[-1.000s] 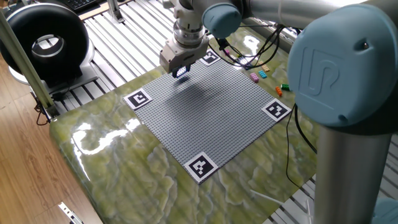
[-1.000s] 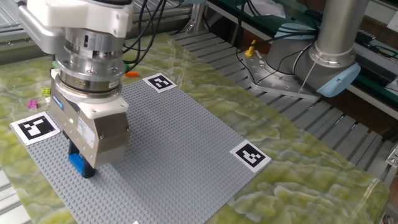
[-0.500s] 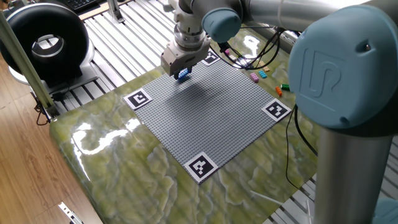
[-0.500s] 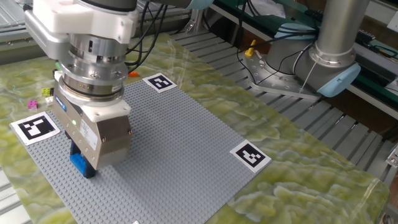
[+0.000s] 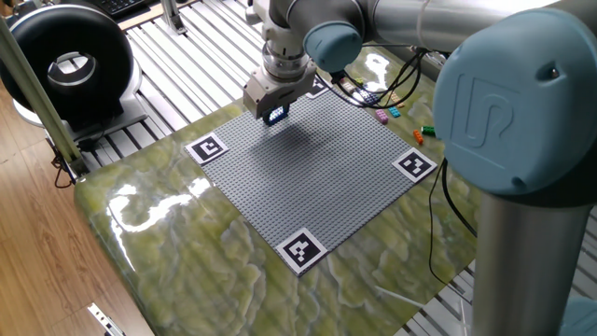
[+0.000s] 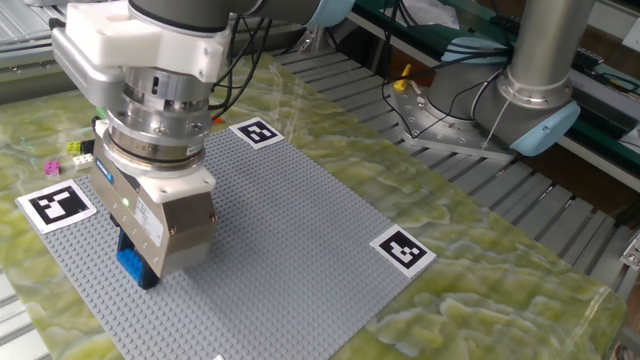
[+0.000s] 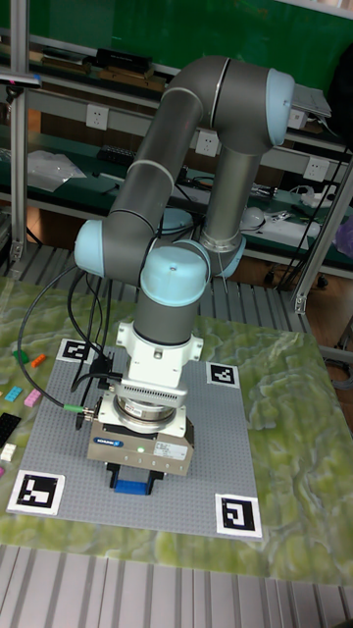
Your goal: Stack small Lego blocks one on top of the other
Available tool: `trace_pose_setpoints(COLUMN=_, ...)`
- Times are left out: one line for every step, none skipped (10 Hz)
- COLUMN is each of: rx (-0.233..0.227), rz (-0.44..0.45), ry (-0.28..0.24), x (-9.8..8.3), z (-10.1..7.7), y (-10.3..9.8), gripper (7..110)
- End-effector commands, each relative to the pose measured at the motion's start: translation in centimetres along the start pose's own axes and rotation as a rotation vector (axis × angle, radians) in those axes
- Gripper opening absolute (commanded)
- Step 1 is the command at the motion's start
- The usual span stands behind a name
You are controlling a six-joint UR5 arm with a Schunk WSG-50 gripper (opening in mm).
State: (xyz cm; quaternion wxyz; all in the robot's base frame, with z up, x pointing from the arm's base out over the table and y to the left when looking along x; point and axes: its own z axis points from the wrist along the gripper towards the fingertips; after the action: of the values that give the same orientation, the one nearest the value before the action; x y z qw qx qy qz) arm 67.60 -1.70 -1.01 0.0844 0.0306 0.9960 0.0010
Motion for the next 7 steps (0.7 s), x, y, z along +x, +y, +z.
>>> trace_pose_setpoints(rx=-0.009, rz=0.011, ry=-0.003, x=0.01, z=0.15, y=-0.04, gripper=7)
trace_pose_setpoints(rx=-0.011, rz=0.011, ry=-0.002, x=-0.03, z=0.12, y=-0.04, gripper=7)
trace_pose_setpoints(rx=-0.012, rz=0.01, ry=-0.002, x=-0.06, z=0.08, y=-0.05, gripper=7)
trace_pose_setpoints(rx=-0.013, rz=0.015, ry=-0.001, x=-0.05, z=0.16, y=-0.09, gripper=7)
trace_pose_setpoints(rx=-0.017, rz=0.014, ry=-0.004, x=-0.11, z=0.25, y=-0.11, gripper=7)
trace_pose_setpoints(rx=-0.02, rz=0.018, ry=-0.002, x=-0.12, z=0.14, y=0.03, gripper=7)
trace_pose_setpoints(rx=-0.021, rz=0.021, ry=0.0, x=-0.17, z=0.01, y=0.1, gripper=7)
